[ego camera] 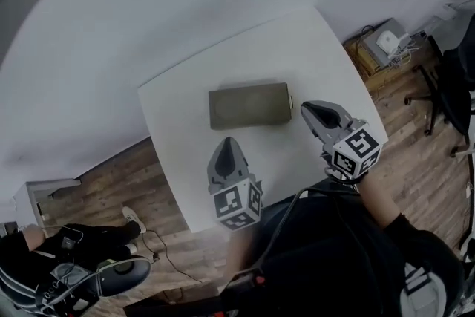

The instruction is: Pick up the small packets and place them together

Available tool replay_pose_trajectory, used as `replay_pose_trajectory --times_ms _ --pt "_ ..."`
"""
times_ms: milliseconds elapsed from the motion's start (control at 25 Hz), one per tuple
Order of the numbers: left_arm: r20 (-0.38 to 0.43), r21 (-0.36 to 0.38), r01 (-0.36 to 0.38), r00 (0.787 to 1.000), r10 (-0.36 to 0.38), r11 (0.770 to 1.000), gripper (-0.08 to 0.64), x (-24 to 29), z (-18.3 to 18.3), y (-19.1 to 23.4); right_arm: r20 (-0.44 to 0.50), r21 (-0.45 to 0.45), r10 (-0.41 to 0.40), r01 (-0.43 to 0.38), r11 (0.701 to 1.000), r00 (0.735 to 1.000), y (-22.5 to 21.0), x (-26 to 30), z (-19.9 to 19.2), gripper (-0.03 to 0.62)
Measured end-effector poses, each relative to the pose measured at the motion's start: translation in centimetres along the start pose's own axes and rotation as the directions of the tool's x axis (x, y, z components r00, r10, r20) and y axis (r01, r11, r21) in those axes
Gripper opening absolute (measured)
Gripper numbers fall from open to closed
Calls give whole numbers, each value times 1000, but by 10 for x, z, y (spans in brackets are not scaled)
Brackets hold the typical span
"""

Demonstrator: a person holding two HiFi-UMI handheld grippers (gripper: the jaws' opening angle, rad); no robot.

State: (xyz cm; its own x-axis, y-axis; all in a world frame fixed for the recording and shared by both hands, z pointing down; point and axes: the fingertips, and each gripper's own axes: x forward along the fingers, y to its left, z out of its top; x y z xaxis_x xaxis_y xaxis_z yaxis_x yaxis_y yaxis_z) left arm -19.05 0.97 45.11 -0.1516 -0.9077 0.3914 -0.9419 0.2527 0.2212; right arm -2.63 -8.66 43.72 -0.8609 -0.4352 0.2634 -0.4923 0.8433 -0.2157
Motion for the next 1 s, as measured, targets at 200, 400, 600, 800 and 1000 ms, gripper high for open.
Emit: replay_pose_trajectory --times_ms 200,400,600,800,1000 --pt "-63 53 121 991 -117 991 -3 25 -6 -20 -14 17 -130 131 991 991 -28 -18 -14 2" --pt "-120 67 188 976 -179 980 -2 41 -16 -37 -68 -24 -175 174 984 982 -43 -25 -32 7" --pt "-149 96 201 971 -186 975 -3 53 -22 -50 -146 -95 -93 80 992 985 -49 -20 -42 42" --pt "-195 96 175 969 -154 980 -2 61 -39 -49 -299 -184 51 -110 977 953 -51 -4 -62 96" --pt "-281 86 174 949 -144 981 -2 79 -65 -48 -516 -276 154 -333 902 843 -57 21 -97 165"
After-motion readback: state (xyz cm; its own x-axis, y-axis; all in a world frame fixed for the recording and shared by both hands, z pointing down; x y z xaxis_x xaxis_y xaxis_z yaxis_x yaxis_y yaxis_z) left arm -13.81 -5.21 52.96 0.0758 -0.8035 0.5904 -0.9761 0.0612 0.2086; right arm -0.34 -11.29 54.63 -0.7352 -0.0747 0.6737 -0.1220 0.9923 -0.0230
